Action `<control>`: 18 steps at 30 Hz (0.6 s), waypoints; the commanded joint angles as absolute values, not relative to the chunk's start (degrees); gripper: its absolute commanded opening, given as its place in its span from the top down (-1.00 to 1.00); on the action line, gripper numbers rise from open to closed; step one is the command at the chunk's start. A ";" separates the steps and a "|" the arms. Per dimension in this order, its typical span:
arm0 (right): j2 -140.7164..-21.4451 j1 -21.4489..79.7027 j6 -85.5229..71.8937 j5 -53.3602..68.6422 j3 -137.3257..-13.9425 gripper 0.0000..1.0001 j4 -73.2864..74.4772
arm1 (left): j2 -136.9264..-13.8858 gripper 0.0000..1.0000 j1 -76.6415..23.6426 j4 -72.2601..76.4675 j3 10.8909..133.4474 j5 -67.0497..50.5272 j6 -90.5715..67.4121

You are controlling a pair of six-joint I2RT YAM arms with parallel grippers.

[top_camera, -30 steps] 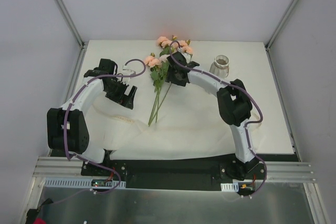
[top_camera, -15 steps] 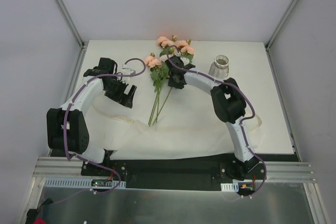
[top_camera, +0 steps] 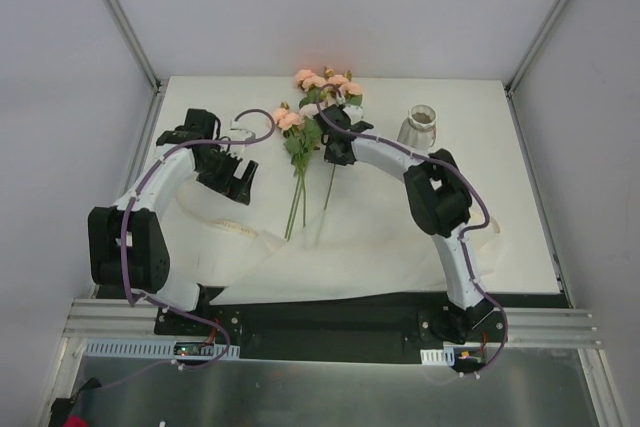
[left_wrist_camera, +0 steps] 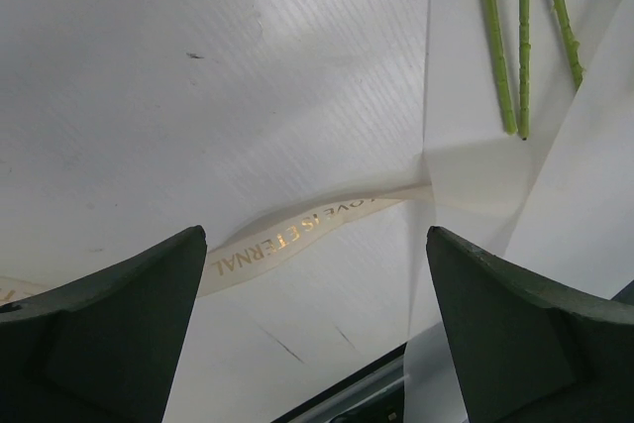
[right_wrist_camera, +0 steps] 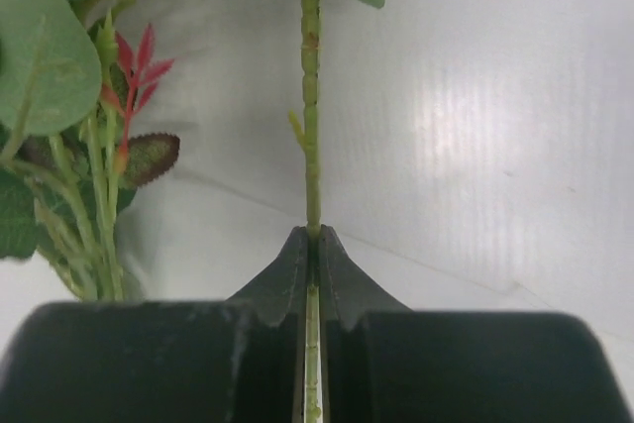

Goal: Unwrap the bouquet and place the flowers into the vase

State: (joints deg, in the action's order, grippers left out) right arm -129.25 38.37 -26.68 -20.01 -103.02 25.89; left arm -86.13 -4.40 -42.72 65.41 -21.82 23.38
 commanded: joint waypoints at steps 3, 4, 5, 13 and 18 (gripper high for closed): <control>-111.55 39.55 -20.32 -26.62 -98.79 0.99 20.66 | -83.85 -0.87 -2.99 -44.74 68.38 -21.88 23.29; -108.84 39.72 -19.00 -26.80 -98.79 0.98 20.13 | -83.76 -0.87 -2.81 -44.91 68.29 -22.23 22.86; -107.33 39.90 -17.85 -27.07 -98.44 0.98 18.73 | -83.41 -0.88 -2.46 -45.09 68.29 -22.41 22.76; -92.22 43.33 8.21 -31.20 -96.06 0.99 1.07 | -79.37 -0.88 -0.35 -46.23 67.15 -23.11 22.76; -85.44 42.20 26.87 -34.54 -87.20 0.99 -25.01 | -77.70 -0.88 -0.35 -46.93 67.24 -23.73 22.41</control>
State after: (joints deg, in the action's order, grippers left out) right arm -90.65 43.77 7.77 -30.33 -93.67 -2.42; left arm -80.03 -0.64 -44.49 66.50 -22.09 22.94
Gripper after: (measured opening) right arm 0.035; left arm 0.939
